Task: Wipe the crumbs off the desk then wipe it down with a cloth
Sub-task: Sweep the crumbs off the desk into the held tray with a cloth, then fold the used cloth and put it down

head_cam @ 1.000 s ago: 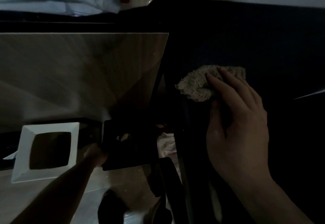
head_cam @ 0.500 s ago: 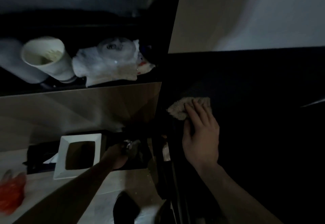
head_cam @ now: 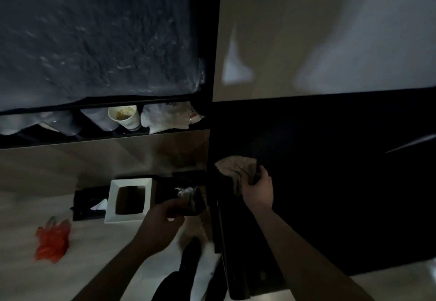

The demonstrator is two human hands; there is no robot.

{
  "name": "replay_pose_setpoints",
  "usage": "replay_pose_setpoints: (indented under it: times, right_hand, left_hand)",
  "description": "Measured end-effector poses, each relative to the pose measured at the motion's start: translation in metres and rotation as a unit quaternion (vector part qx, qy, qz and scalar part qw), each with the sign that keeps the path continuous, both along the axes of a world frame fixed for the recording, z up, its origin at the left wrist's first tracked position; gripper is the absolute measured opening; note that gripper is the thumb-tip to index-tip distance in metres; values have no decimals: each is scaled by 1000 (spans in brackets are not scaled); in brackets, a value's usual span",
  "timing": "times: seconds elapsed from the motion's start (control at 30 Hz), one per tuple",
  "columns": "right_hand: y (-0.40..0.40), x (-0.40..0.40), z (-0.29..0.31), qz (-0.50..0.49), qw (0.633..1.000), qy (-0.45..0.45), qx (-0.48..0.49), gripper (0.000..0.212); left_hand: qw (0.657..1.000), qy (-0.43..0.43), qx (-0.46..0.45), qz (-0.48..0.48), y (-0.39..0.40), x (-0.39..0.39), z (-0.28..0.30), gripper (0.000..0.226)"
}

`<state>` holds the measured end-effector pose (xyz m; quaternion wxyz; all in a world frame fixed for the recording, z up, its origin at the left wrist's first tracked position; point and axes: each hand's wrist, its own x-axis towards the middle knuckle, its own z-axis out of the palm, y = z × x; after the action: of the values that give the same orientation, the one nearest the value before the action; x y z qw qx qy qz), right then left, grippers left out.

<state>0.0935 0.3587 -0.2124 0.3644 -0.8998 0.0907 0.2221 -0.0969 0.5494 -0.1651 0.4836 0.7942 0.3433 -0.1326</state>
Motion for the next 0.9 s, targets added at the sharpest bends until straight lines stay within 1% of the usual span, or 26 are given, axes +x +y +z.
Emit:
replay_pose_setpoints:
  times: [0.07,0.13,0.2,0.27,0.33,0.43,0.5,0.6,0.63,0.67,0.7,0.77,0.8,0.87,0.9]
  right_hand:
    - [1,10,7,1,997,80,4,75]
    - [0,11,13,-3,990,139,0,73]
    - [-5,6,25,7,988,152,4,62]
    - [-12,-7,38,22,990,134,33,48]
    - [-39,-29,80,10,993,88,79,37]
    - [-58,-54,113,12,985,45,164,29]
    - [-83,-68,143,0,977,20,214,28]
    - [-130,-81,181,-1,963,-7,270,34]
    - [-148,-83,191,-8,957,-16,288,33]
    - [-166,-86,200,-16,953,-24,303,33]
    - [-185,-88,207,-23,948,-33,315,33]
    - [-226,-89,216,-28,943,-48,328,34]
    - [-246,-88,216,-30,942,-55,331,35]
    - [-301,-85,218,-21,941,-61,332,40]
    - [-313,-84,217,-18,942,-57,330,43]
  left_hand:
    - [1000,-20,-13,-5,-7,-6,14,45]
    - [999,-30,-23,-27,-10,-6,23,39]
    - [998,-39,-17,-53,-9,0,35,36]
    - [996,-63,-13,-62,-7,8,46,32]
    - [990,-108,-5,-94,-18,21,83,29]
    - [987,-123,-43,-95,-32,37,110,33]
    - [982,-123,-81,-116,-58,50,131,42]
    - [970,-108,-134,-171,-101,74,148,69]
    - [965,-94,-149,-195,-116,82,149,75]
    - [958,-78,-177,-210,-134,90,151,73]
    - [951,-65,-216,-212,-154,97,154,65]
    - [931,-56,-301,-197,-196,105,157,37]
    - [926,-60,-321,-188,-216,107,158,29]
    - [928,-80,-327,-161,-268,109,159,27]
    - [930,-90,-321,-152,-279,108,157,27]
